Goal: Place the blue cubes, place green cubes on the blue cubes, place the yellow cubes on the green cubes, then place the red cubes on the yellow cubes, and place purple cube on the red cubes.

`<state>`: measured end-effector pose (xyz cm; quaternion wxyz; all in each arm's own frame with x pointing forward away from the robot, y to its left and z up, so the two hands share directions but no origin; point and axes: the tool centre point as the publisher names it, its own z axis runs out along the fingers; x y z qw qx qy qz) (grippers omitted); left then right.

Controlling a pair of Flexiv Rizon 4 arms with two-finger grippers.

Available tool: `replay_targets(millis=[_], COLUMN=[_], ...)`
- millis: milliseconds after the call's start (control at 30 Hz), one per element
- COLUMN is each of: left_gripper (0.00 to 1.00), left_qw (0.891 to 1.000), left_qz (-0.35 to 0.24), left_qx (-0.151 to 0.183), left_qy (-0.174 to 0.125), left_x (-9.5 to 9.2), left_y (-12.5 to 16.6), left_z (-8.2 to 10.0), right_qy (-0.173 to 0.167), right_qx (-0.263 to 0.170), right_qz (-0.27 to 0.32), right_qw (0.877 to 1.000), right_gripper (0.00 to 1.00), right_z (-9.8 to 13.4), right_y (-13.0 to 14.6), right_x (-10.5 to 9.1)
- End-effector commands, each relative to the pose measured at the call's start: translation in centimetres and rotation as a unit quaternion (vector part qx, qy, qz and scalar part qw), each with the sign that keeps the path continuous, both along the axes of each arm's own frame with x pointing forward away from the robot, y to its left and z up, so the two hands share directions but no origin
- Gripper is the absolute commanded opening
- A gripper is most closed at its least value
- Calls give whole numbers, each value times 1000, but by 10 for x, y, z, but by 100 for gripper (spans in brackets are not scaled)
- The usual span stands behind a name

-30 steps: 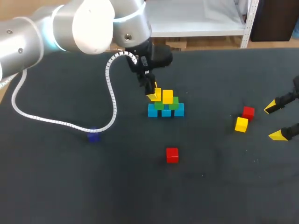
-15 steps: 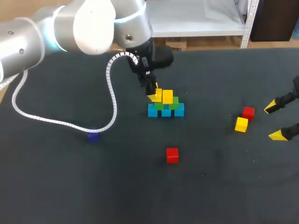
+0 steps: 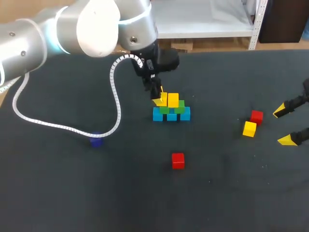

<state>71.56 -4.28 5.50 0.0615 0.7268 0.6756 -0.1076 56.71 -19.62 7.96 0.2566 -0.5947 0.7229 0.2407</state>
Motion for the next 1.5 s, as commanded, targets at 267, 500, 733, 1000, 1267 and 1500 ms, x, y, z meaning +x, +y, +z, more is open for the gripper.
replay_targets(millis=[267, 500, 733, 1000, 1267, 1500], left_gripper=[0, 0, 100, 100, 100, 0], left_qw=[1000, 1000, 1000, 1000, 1000, 1000], left_qz=[-4, -5, -6, -5, 4, 10], left_qx=[1, 1, 2, 3, -5, 4], left_qy=[3, 3, 1, 3, -7, -10], left_x=[2, 2, 2, 1, -3, -7], left_y=[-3, -3, -3, -3, 26, 54], left_z=[0, 0, -1, 0, 13, 10], right_qy=[0, 0, 0, 0, 0, 0], right_qx=[1, 1, 1, 1, 1, 1], right_qz=[0, 0, 0, 0, 0, 0], right_qw=[1000, 1000, 1000, 1000, 1000, 1000], right_gripper=[100, 100, 100, 100, 100, 100], right_z=[0, 0, 0, 0, 0, 0], right_y=[0, 0, 0, 0, 0, 0], right_x=[0, 0, 0, 0, 0, 0])
